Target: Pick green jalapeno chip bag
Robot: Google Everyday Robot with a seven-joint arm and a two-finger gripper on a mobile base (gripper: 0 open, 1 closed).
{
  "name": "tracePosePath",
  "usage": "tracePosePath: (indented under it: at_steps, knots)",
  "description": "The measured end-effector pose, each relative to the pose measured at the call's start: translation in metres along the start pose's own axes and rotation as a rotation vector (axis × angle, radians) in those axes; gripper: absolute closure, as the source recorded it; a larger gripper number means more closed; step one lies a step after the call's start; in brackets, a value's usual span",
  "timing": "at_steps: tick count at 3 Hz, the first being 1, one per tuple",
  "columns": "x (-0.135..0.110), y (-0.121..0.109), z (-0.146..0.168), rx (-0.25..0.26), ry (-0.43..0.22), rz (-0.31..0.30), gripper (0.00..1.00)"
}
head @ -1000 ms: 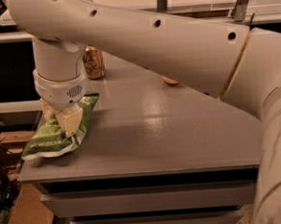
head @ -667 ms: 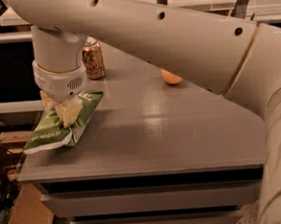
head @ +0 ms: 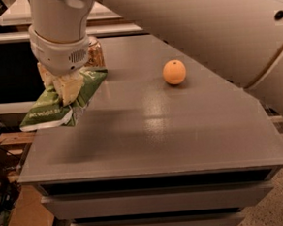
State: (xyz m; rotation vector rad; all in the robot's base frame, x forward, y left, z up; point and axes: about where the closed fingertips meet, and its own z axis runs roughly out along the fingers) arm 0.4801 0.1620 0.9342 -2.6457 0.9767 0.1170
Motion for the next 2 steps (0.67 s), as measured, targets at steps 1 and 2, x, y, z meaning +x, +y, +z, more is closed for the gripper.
tracePosePath:
  at_steps: [1, 2]
  knots:
    - [-0.0011, -0.0022, -0.0053, 0.005, -0.011, -0.006, 1.00]
    - [-0.0015, -0.0023, -0.0055, 0.004, -0.015, -0.006, 1.00]
